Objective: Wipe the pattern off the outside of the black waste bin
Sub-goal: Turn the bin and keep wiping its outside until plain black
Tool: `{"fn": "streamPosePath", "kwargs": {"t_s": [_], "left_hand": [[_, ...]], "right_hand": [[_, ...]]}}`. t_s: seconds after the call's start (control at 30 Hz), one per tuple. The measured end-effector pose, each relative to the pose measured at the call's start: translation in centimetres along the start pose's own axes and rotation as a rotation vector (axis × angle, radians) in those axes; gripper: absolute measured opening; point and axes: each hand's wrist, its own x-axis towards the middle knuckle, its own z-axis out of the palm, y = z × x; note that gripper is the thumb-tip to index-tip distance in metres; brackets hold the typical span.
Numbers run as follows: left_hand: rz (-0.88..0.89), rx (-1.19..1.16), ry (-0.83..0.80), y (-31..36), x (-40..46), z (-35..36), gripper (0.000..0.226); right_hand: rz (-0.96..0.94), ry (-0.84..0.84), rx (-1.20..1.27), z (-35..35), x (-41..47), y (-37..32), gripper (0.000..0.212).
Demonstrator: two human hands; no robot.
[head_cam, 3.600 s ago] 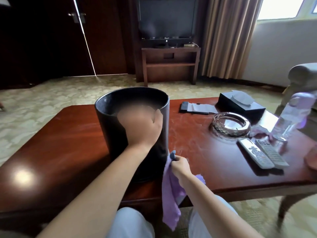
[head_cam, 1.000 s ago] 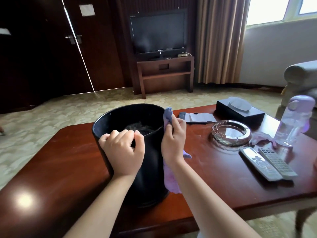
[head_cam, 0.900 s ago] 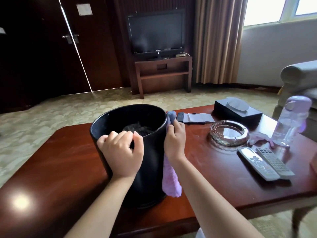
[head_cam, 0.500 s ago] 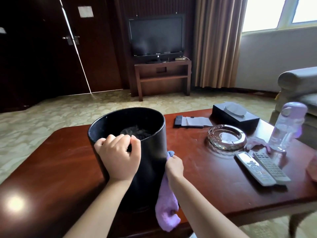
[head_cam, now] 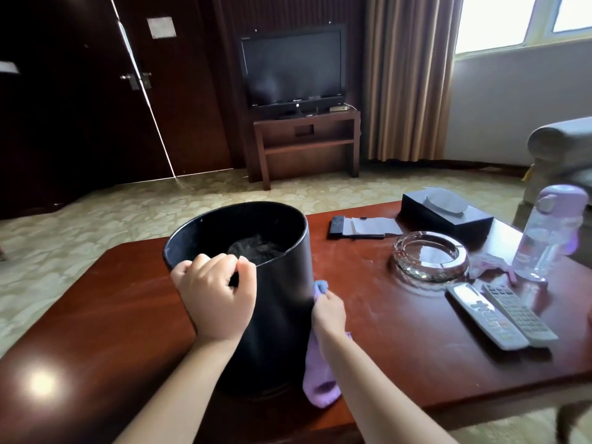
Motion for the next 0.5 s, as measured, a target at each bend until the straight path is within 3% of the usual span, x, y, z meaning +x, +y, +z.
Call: {"fn": "streamPosePath", "kwargs": {"t_s": [0.1,0.17,0.23,0.4,0.5], "left_hand": [[-0.003,0.005,0.01,0.0,-0.1,0.1,0.037],[0.005,0.008,0.011,0.0,0.0,0.1,0.037],[0.006,0.01,0.006,0.1,0.1,0.1,0.036],[-0.002,0.017,-0.01,0.1,0.1,0.1,0.035],[-0.002,0.014,-0.016,0.1,0.0,0.0,0.035]], "right_hand": [[0.278,0.047,-0.186,0.1,-0.4,3.4,0.024],[0.314,0.073,-0.25,0.6,-0.7,4.5,0.032],[0.27,0.066,-0.194,1.0,-0.9,4.1,0.031],[-0.087,0.066,0.062,0.3,-2.1,-0.4,0.034],[-0.201,0.024,0.105,0.1,-2.7,-2.2,0.034]]}}
